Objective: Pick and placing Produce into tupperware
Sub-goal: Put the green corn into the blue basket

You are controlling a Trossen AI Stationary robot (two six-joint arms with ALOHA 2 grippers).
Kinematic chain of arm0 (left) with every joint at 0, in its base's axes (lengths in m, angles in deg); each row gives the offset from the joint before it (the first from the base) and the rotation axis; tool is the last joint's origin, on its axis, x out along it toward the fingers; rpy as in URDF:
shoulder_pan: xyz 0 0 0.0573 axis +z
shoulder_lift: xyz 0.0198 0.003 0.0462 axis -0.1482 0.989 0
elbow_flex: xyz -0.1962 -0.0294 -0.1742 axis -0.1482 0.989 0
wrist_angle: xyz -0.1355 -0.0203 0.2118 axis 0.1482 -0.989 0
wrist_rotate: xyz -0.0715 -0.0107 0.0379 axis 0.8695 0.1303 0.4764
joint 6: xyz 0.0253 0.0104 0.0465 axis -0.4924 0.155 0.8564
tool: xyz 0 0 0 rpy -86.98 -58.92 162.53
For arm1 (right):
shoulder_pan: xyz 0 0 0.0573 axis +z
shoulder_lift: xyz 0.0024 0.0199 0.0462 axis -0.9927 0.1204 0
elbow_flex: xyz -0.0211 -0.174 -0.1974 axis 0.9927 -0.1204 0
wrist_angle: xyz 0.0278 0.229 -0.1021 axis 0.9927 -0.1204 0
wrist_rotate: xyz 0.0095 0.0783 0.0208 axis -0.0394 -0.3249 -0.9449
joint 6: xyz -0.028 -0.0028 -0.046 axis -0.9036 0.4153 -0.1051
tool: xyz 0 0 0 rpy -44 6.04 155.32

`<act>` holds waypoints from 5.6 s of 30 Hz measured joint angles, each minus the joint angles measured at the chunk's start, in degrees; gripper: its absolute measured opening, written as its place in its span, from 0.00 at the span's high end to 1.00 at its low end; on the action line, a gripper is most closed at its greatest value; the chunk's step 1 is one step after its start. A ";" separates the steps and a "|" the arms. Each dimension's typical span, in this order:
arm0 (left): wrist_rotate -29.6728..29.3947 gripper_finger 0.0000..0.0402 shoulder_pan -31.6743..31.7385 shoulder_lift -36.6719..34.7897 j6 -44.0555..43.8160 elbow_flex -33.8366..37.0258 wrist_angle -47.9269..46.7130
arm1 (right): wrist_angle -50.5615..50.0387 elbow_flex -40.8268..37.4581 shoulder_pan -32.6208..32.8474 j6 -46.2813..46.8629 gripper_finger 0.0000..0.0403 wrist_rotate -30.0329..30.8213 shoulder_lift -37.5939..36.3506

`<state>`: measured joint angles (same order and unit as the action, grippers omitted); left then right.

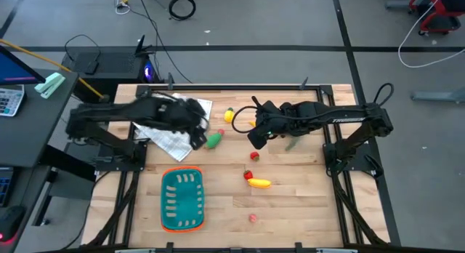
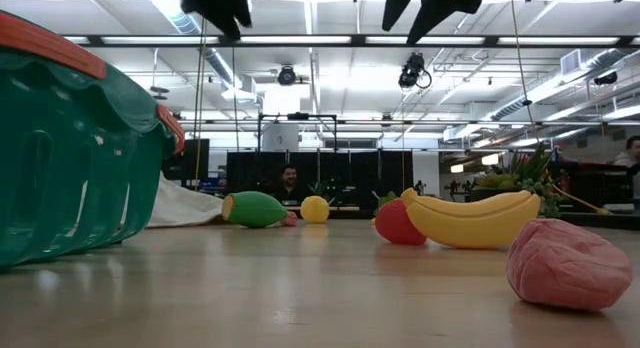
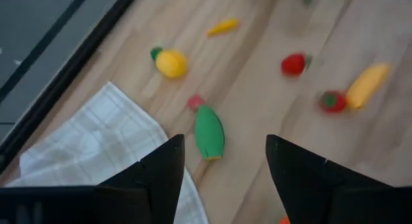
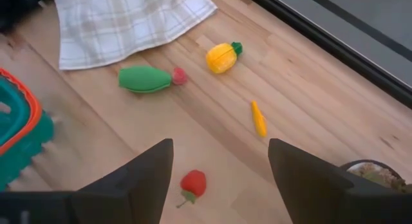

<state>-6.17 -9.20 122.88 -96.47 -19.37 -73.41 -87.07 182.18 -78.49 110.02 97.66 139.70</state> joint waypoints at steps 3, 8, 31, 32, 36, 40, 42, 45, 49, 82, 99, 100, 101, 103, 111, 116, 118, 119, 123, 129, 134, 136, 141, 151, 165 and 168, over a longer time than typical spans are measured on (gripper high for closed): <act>2.78 0.42 1.28 5.80 -0.08 0.01 -1.09 | -0.09 0.00 0.00 0.01 0.35 0.10 -0.04; 9.88 0.37 3.75 14.47 -0.19 0.01 -1.59 | -0.18 0.00 0.02 0.01 0.35 0.10 -0.11; 18.71 0.32 13.01 26.17 4.70 5.24 5.63 | -1.81 0.00 0.07 -0.52 0.36 -0.21 -0.17; 19.17 0.32 13.33 26.15 4.68 5.51 5.56 | -1.75 0.00 0.07 -0.87 0.36 -0.22 -0.17; 20.57 0.32 13.80 26.15 4.75 6.50 6.50 | -1.75 0.00 0.04 -1.54 0.36 -0.22 -0.17; 21.30 0.32 13.73 26.08 4.90 7.71 9.30 | -1.75 0.00 0.00 -1.58 0.36 0.08 -0.17; 22.43 0.32 13.73 26.08 4.91 8.82 12.10 | -1.73 0.00 0.00 -1.56 0.36 0.08 -0.17; 24.04 0.32 13.76 26.08 4.70 10.78 14.83 | -1.73 0.00 0.00 -1.56 0.36 0.11 -0.17; 24.13 0.32 13.77 26.08 4.72 12.67 16.70 | -1.73 0.00 0.00 -1.56 0.36 0.13 -0.17; 25.44 0.34 13.93 28.20 4.70 15.14 24.55 | -1.69 0.00 0.02 0.65 0.37 1.04 -0.17; 27.29 0.48 13.95 27.09 4.44 15.12 23.68 | -1.51 0.00 0.02 0.67 0.39 1.01 -0.17; 27.85 0.48 13.95 26.50 4.52 15.14 22.86 | -1.51 0.00 0.02 0.67 0.39 1.02 -0.17; 28.17 0.48 13.94 25.78 5.05 15.14 22.14 | -1.51 0.00 0.02 0.67 0.39 1.00 -0.17; 28.63 0.47 13.89 24.17 6.21 15.13 20.65 | -1.49 0.00 0.02 0.67 0.39 1.00 -0.17; 33.78 0.48 12.20 13.71 5.84 15.12 10.39 | -1.43 0.00 0.02 0.56 0.39 1.00 -0.17; 35.71 0.47 6.10 5.77 0.21 15.12 5.05 | -1.20 0.00 0.02 0.52 0.39 1.00 -0.17; 35.71 0.46 2.40 2.83 -3.42 15.12 4.08 | -1.12 0.00 0.02 0.46 0.39 1.00 -0.17; 35.77 0.46 0.34 1.51 -5.57 15.10 4.19 | -1.08 0.00 0.02 0.44 0.39 1.02 -0.17; 35.41 0.48 -7.97 -1.82 -13.61 15.03 4.90 | -0.73 -0.02 0.02 0.08 0.39 1.17 -0.17; 30.21 0.44 -18.42 -1.74 -15.35 15.75 2.52 | -0.21 -0.02 0.02 0.01 0.39 1.28 -0.17; 27.36 0.44 -22.55 -1.28 -18.68 21.55 3.39 | -0.14 -0.02 0.02 -0.03 0.39 2.02 -0.17; 27.10 0.45 -23.14 -1.33 -19.78 25.32 5.86 | -0.13 -0.02 0.02 -0.05 0.39 2.05 -0.17; 26.67 0.45 -23.25 -1.15 -22.56 33.26 16.06 | -0.13 -0.02 0.02 -0.04 0.39 2.11 -0.17; 24.33 0.44 -23.23 -1.28 -16.94 42.74 25.10 | -0.13 -0.02 0.02 -0.03 0.39 3.32 -0.17; 24.59 0.36 -23.25 -1.24 -16.74 42.66 26.08 | -0.09 -0.02 0.02 -0.08 0.40 3.64 -0.17; 24.57 0.35 -23.25 -1.24 -16.76 40.86 25.89 | -0.02 -0.02 0.02 -1.38 0.40 3.66 -0.17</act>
<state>18.40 -32.45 121.64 -113.23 21.49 -47.52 -87.09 182.15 -78.46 108.65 101.32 139.53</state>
